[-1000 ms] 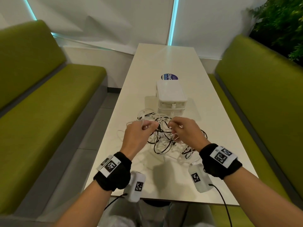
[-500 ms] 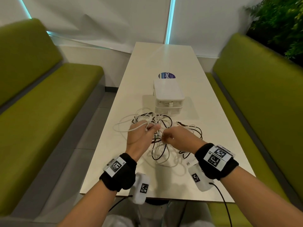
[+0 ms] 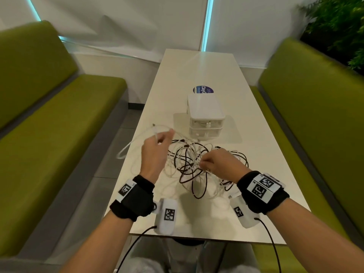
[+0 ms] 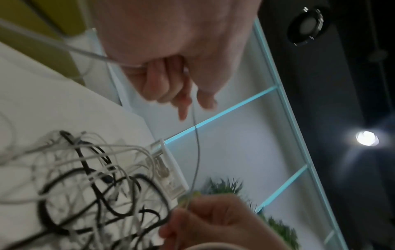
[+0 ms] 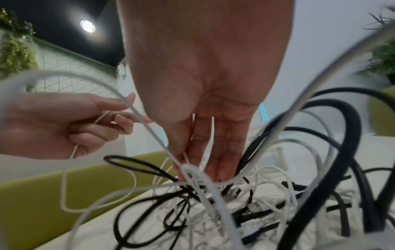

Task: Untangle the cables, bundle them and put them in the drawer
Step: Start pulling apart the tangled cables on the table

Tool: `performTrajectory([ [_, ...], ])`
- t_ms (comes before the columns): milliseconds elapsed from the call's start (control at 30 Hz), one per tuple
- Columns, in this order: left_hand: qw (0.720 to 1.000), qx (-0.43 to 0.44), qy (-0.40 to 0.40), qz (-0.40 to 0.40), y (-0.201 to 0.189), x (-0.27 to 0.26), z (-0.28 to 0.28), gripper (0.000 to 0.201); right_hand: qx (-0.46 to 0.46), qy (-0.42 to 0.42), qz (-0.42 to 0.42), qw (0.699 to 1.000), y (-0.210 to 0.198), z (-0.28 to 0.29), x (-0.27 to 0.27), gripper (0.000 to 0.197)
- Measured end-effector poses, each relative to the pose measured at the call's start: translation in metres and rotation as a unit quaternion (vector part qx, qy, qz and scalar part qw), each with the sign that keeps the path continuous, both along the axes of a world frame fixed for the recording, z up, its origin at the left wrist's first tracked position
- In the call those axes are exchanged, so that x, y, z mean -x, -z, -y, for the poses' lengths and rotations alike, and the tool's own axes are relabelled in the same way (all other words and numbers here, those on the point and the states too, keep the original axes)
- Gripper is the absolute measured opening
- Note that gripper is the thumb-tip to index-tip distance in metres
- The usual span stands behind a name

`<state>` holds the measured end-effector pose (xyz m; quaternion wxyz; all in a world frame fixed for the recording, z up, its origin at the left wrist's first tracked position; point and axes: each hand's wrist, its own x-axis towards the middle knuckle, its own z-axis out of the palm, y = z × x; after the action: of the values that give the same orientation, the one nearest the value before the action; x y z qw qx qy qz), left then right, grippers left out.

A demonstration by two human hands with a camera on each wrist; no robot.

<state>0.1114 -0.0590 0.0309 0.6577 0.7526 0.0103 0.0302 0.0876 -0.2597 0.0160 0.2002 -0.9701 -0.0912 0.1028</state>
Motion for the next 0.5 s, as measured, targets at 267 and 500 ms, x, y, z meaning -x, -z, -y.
performTrajectory([
  [267,0.958,-0.214,0.187,0.032,0.029,0.019,0.032,0.039,0.017,-0.002,-0.008,1.0,-0.001,-0.004,0.008,0.021],
  [500,0.986,-0.133,0.103,0.023,0.027,0.017,0.036,0.014,0.003,-0.019,0.001,1.0,0.0,-0.001,0.015,0.018],
])
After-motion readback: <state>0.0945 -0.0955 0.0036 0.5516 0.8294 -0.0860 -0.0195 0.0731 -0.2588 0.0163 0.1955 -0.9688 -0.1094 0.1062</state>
